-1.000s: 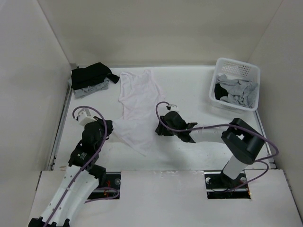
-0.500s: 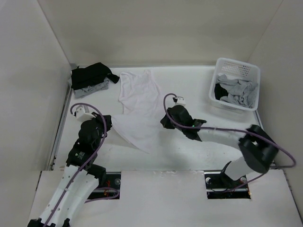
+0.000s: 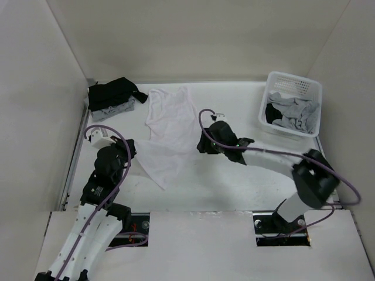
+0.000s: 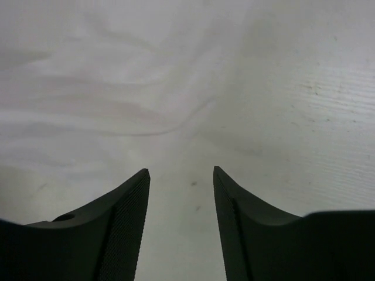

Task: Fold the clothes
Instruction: Flatten the tank top out

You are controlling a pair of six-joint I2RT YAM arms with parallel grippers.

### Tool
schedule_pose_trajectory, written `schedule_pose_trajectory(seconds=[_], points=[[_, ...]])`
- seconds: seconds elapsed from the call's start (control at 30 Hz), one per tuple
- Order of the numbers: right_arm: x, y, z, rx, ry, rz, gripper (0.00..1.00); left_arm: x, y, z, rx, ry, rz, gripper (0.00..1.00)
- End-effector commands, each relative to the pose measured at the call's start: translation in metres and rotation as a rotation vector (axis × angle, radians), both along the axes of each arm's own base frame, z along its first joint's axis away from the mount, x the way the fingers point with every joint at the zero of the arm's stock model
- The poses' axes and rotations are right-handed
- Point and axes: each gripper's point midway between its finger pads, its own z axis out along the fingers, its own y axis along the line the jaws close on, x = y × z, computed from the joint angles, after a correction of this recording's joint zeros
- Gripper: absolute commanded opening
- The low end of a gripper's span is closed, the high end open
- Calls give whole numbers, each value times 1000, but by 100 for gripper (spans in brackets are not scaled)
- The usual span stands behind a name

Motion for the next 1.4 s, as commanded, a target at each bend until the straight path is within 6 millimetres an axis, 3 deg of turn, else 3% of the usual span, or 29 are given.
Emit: schedule_pose_trajectory(seconds=[0.0,0.07,0.17,0.33,0.4,0.5,0.7,0.83,0.87,1.0,1.1,1.13,1.23,1.3,1.37], points=[[49,20,-30,51,14,-23,54,4,-2,5,-13,-33,-2,2],[79,29,-35,63,-2,-51,56,3,-2,4,-12,-32,-3,2],[110,36,-47,48,3,-86,58,2,-3,1,-13,-28,-13,2],[138,38,-69,41,40,-128,60,2,-5,-6,-21,-22,-19,2],[146,37,-78,51,87,-141,55,2,-5,-6,-22,-25,-17,2],[151,30,-79,52,116,-182,51,2,-5,1,-23,-40,-16,2],[150,8,-64,-10,54,-249,54,5,-7,9,-29,-63,-21,2],[144,19,-95,-52,170,-180,54,7,-9,11,-32,-71,-29,2],[141,23,-100,-45,198,-163,48,7,-9,12,-33,-74,-32,2],[141,32,-93,16,205,-146,48,8,-9,13,-37,-83,-31,2],[142,40,-99,57,252,-120,39,9,-10,16,-47,-98,-34,2],[145,40,-99,72,256,-122,30,9,-11,18,-49,-103,-36,2],[152,39,-80,125,189,-150,10,10,-11,27,-63,-132,-35,2],[157,33,-42,165,68,-171,7,11,-12,42,-73,-162,-37,2],[155,20,10,177,-62,-180,5,10,-11,59,-77,-199,-33,2]])
